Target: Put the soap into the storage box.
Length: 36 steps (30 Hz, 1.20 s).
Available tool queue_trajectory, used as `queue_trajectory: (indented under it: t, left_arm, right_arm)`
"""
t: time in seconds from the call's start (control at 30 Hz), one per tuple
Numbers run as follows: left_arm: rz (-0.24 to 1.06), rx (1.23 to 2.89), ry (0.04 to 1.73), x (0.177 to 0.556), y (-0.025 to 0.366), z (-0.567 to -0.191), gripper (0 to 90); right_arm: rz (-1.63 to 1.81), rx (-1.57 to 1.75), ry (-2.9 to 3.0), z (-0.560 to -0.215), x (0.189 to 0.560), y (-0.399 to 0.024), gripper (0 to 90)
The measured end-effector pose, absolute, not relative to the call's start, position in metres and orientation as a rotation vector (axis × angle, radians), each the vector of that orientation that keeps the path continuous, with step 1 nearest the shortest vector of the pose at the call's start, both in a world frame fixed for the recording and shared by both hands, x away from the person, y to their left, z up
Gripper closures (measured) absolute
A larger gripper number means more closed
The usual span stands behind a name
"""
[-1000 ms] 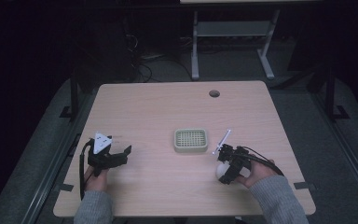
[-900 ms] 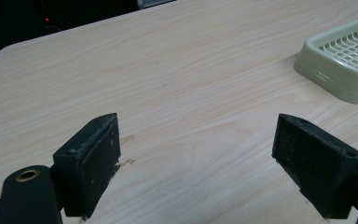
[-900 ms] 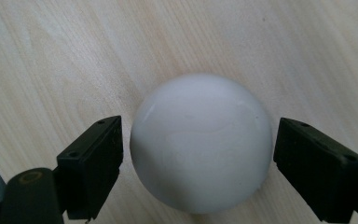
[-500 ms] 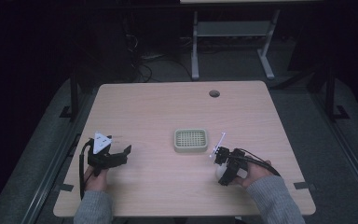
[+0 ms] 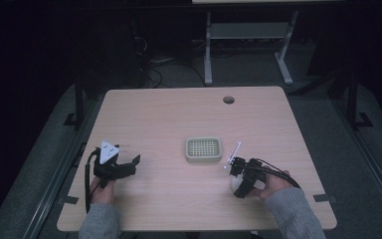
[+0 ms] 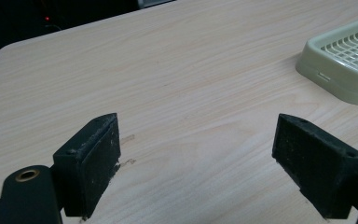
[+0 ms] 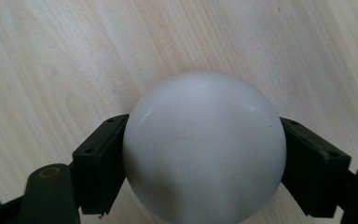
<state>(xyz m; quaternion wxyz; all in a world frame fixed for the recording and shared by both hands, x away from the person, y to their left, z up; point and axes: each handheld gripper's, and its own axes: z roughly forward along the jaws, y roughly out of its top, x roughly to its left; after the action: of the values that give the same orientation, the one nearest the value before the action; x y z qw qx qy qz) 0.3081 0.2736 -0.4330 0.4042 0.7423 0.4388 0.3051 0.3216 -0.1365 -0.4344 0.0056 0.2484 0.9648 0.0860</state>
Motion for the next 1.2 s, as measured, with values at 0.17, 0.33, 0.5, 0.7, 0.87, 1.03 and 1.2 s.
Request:
queue_trajectory:
  t: [0.17,0.33,0.5,0.7,0.87,1.03,1.2]
  left_arm:
    - [0.763,1.864,1.119,0.308,0.274,-0.433,14.8]
    - [0.770,1.865,1.119,0.309,0.274,-0.433,14.8]
    - [0.766,1.864,1.121,0.309,0.274,-0.433,14.8]
    - [0.766,1.868,1.111,0.309,0.273,-0.433,14.8]
    - [0.766,1.864,1.110,0.309,0.273,-0.433,14.8]
    - [0.764,1.865,1.109,0.309,0.272,-0.433,14.9]
    - [0.766,1.873,1.108,0.309,0.271,-0.433,14.8]
  right_arm:
    - [0.323,0.791,3.016,-0.425,0.323,-0.141,21.8]
    - [0.337,0.790,3.020,-0.419,0.326,-0.141,21.8]
    - [0.362,0.787,3.016,-0.413,0.330,-0.139,21.8]
    - [0.376,0.781,3.018,-0.406,0.336,-0.135,21.8]
    - [0.384,0.780,3.012,-0.400,0.339,-0.134,21.9]
    - [0.390,0.778,3.016,-0.397,0.342,-0.132,21.9]
    - [0.403,0.781,3.016,-0.394,0.346,-0.131,21.9]
